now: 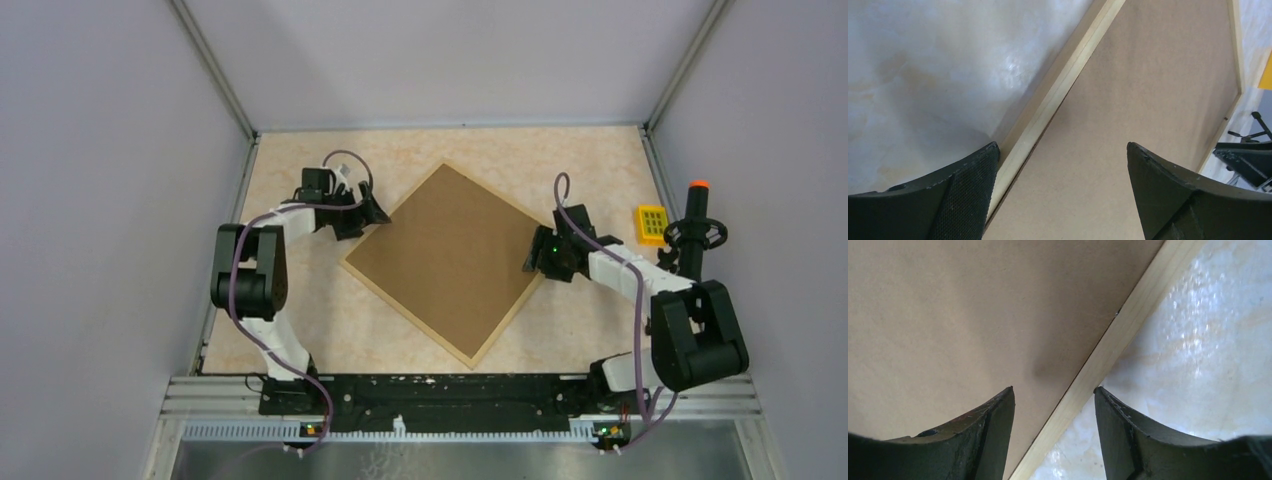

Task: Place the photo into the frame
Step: Adjust the photo frame at the center of the board.

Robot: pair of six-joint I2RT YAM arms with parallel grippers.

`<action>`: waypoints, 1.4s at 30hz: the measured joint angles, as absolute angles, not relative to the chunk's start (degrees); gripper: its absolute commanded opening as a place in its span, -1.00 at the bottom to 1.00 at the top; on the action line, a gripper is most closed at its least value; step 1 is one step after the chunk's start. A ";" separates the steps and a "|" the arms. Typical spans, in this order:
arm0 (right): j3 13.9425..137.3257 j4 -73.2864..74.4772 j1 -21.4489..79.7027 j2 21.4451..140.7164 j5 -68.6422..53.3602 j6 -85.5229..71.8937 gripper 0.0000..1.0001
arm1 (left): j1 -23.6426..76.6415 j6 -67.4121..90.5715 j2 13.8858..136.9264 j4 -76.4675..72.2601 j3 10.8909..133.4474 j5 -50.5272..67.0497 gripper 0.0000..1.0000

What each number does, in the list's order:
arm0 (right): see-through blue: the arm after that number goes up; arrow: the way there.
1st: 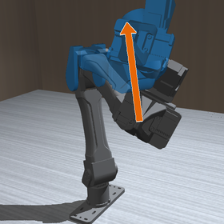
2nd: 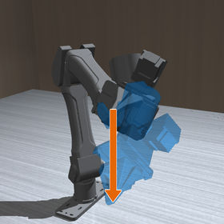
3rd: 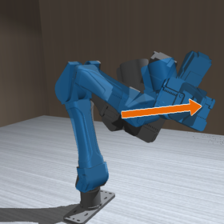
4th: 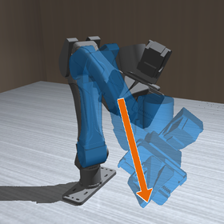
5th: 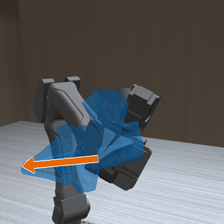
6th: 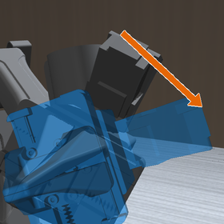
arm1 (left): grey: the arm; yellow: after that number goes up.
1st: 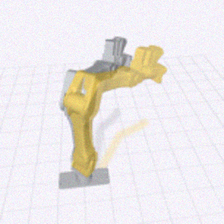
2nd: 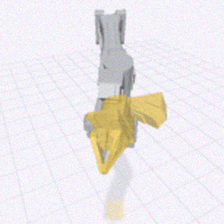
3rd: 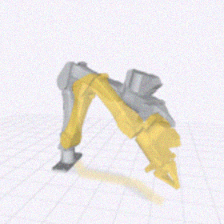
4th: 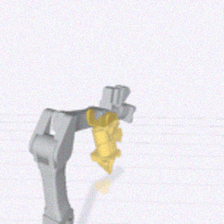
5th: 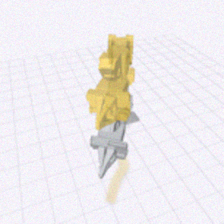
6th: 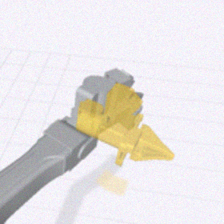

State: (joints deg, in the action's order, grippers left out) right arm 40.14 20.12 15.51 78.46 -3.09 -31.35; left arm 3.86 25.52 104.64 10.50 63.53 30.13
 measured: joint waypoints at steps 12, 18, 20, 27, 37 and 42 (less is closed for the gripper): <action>51.59 13.21 13.32 93.93 -0.03 -28.08 0.19 | 3.18 26.57 87.39 8.75 42.81 32.21 0.97; 54.15 13.61 13.50 96.20 -0.23 -24.56 0.19 | 4.75 24.03 76.27 24.58 47.37 25.52 0.63; 54.15 13.69 13.50 96.20 -0.43 -23.70 0.19 | 4.84 23.70 71.61 27.90 48.12 24.45 0.56; 54.11 13.63 13.50 96.20 -1.39 -22.39 0.20 | 6.52 23.81 67.55 35.57 47.13 23.51 0.58; 54.06 15.73 13.50 95.57 -1.50 -21.54 0.19 | 9.08 23.86 71.70 37.65 44.21 23.64 0.62; 53.28 19.42 13.50 93.43 -1.15 -21.34 0.20 | 9.67 23.88 72.84 37.45 44.21 23.31 0.67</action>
